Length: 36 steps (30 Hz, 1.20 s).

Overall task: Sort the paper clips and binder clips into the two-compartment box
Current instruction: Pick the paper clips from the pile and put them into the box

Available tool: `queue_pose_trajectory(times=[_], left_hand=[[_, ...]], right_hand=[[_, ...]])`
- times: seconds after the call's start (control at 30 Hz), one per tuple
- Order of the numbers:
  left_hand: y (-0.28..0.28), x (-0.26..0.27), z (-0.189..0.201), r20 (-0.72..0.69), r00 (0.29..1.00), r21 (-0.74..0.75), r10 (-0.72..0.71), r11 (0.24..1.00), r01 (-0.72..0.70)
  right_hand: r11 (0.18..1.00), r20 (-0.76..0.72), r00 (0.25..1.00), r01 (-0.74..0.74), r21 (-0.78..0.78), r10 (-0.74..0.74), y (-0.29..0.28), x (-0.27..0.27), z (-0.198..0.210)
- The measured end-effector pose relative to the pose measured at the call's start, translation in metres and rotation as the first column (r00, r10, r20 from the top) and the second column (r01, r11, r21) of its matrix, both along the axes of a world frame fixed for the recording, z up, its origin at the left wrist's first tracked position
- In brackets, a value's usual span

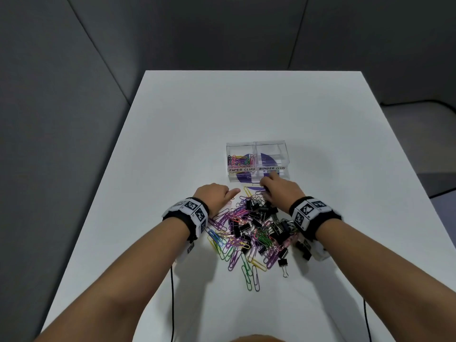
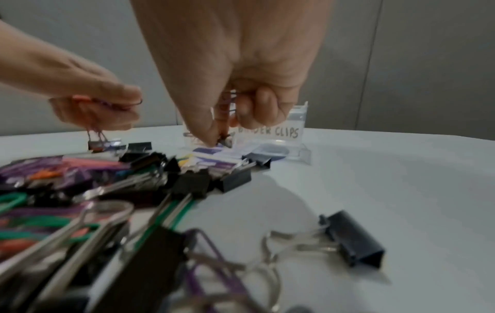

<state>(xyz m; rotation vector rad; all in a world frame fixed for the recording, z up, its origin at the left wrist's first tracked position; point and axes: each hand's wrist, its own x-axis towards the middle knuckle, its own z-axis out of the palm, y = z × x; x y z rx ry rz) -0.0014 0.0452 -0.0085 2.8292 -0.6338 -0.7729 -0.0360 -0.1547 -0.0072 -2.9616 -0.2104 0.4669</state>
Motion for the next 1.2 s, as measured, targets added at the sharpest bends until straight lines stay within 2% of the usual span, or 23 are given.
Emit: queue_pose_trajectory(times=[0.1,0.17,0.27,0.33,0.43,0.53,0.63,0.77,0.93,1.1,1.2], left_hand=[[-0.004,0.001,0.004,0.048,0.999,-0.003,-0.007,1.0,0.007],[-0.007,0.002,0.006,0.057,0.998,-0.036,-0.005,0.999,0.007],[-0.013,0.003,0.009,-0.001,1.0,-0.104,-0.005,0.995,0.005],[-0.015,0.002,0.01,-0.011,1.0,-0.106,-0.028,0.994,0.027],[-0.015,0.002,0.01,0.07,0.996,-0.051,-0.055,0.997,0.059],[-0.011,0.001,0.007,0.109,0.991,0.014,-0.073,0.997,0.072],[-0.005,-0.001,0.002,0.026,0.998,0.002,-0.06,0.998,0.06],[0.004,-0.002,0.0,-0.092,0.996,-0.082,0.002,0.997,-0.01],[0.017,-0.003,0.002,-0.11,0.99,-0.067,0.093,0.993,-0.101],[0.037,-0.009,0.011,-0.046,0.991,-0.141,0.129,0.981,-0.134],[0.053,-0.013,0.01,-0.046,0.986,-0.104,0.162,0.981,-0.166]], right_hand=[[0.994,0.047,0.993,0.11,0.012,-0.11,-0.018,-0.001,0.007],[0.983,-0.004,0.984,0.178,-0.037,-0.178,-0.031,-0.003,0.007],[0.975,-0.069,0.975,0.204,-0.094,-0.21,-0.043,-0.012,0.002],[0.975,-0.07,0.975,0.204,-0.082,-0.21,-0.044,-0.017,-0.002],[0.98,0.018,0.98,0.199,-0.016,-0.198,-0.035,-0.015,-0.002],[0.992,0.048,0.991,0.125,0.01,-0.125,-0.018,-0.002,0.0],[0.997,-0.031,0.996,0.079,-0.02,-0.08,-0.001,0.01,-0.003],[0.994,-0.139,0.986,0.089,-0.063,-0.097,0.011,0.018,-0.006],[0.993,-0.202,0.975,0.076,-0.089,-0.092,0.012,0.015,-0.004],[0.994,-0.095,0.992,0.09,0.056,-0.084,0.016,0.001,0.009],[0.99,-0.079,0.994,0.079,0.115,-0.07,0.025,-0.007,0.017]])
